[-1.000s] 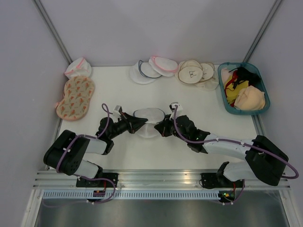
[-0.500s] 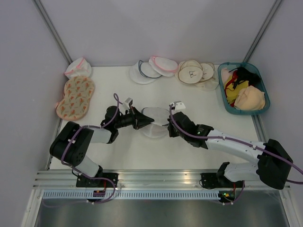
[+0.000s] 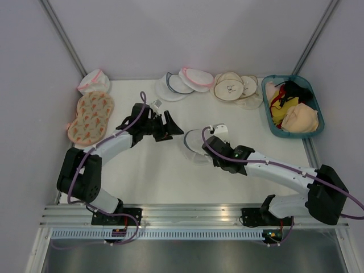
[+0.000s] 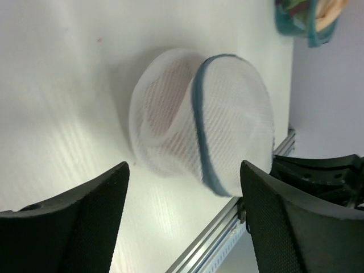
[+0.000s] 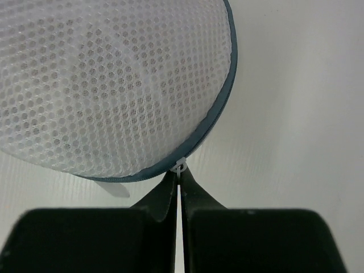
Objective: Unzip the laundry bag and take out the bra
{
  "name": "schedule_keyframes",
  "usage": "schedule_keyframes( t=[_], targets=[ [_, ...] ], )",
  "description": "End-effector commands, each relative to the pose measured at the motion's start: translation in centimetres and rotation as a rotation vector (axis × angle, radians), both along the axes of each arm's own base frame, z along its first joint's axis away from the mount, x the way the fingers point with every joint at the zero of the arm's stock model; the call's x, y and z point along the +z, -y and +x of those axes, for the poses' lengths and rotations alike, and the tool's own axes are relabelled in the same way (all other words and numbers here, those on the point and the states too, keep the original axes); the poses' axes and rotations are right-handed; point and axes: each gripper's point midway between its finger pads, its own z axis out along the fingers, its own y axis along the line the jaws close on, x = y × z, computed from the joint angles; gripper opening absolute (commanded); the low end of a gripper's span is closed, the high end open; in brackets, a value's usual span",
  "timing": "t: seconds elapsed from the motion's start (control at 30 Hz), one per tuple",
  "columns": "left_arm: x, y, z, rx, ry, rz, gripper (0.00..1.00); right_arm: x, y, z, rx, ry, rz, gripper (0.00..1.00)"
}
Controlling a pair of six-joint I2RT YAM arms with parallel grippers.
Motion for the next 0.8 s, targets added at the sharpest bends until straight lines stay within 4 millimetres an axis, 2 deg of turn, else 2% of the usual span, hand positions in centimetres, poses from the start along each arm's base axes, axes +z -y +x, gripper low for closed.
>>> schedule_keyframes(
  t=[0.0,0.07,0.1,0.13,0.17,0.2,0.23,0.27,0.3,0.33,0.37,0.4,0.5,0.53,0.67,0.77],
  targets=[
    [-0.6,-2.8,-1.4,0.09,0.021,0.144,0.83,0.9,0.5,-0.3,-0.004,0.013,0.007,0.0],
    [0.6,-2.3,-2.9,0.093,0.039,0.121,0.93,1.0,-0.3,-0.6,0.022,0.001,0.045,0.0],
    [1.7,-2.3,-4.2,0.113,0.049,0.091,0.94,1.3,-1.4,-0.5,0.058,0.008,0.085,0.0],
    [2.2,-1.4,-5.6,0.087,0.052,0.073,0.94,1.4,-2.0,-0.7,0.079,0.003,0.112,0.0],
    [2.4,-1.1,-6.7,0.081,0.047,0.059,0.94,1.3,-3.5,-1.7,0.144,-0.042,0.174,0.01],
    [2.8,-1.3,-8.0,0.111,0.025,0.022,0.95,2.1,-5.4,-1.7,0.212,-0.031,0.246,0.0],
    [2.9,-1.1,-8.9,0.116,0.007,-0.002,0.95,1.9,-6.4,-2.4,0.257,-0.054,0.298,0.0],
    [3.5,-0.5,-9.9,0.125,-0.017,-0.06,0.95,3.8,-9.9,-4.0,0.4,-0.081,0.47,0.01],
    [3.1,-0.8,-11.1,0.128,-0.026,-0.085,0.96,4.7,-11.2,-4.9,0.465,-0.093,0.551,0.0],
    [3.2,-0.7,-11.7,0.136,-0.035,-0.109,0.96,5.0,-12.1,-5.9,0.514,-0.116,0.613,0.0],
    [3.7,-0.5,-12.0,0.149,-0.044,-0.155,0.97,6.4,-13.5,-6.5,0.579,-0.112,0.69,0.0],
    [2.7,-0.7,-12.5,0.161,-0.066,-0.156,0.98,6.7,-13.9,-6.7,0.592,-0.117,0.709,0.0],
    [2.6,-0.9,-12.3,0.192,-0.061,-0.194,0.99,6.5,-14.5,-6.2,0.596,-0.118,0.703,0.0],
    [2.0,-0.9,-12.2,0.198,-0.075,-0.184,0.99,6.2,-14.6,-6.0,0.595,-0.124,0.693,0.0],
    [0.7,-0.4,-10.5,0.247,-0.086,-0.19,0.99,5.8,-15.0,-5.9,0.598,-0.133,0.685,0.0],
    [1.5,0.2,-9.3,0.281,-0.06,-0.284,0.99,5.2,-14.8,-6.1,0.592,-0.135,0.66,0.0]
  ],
)
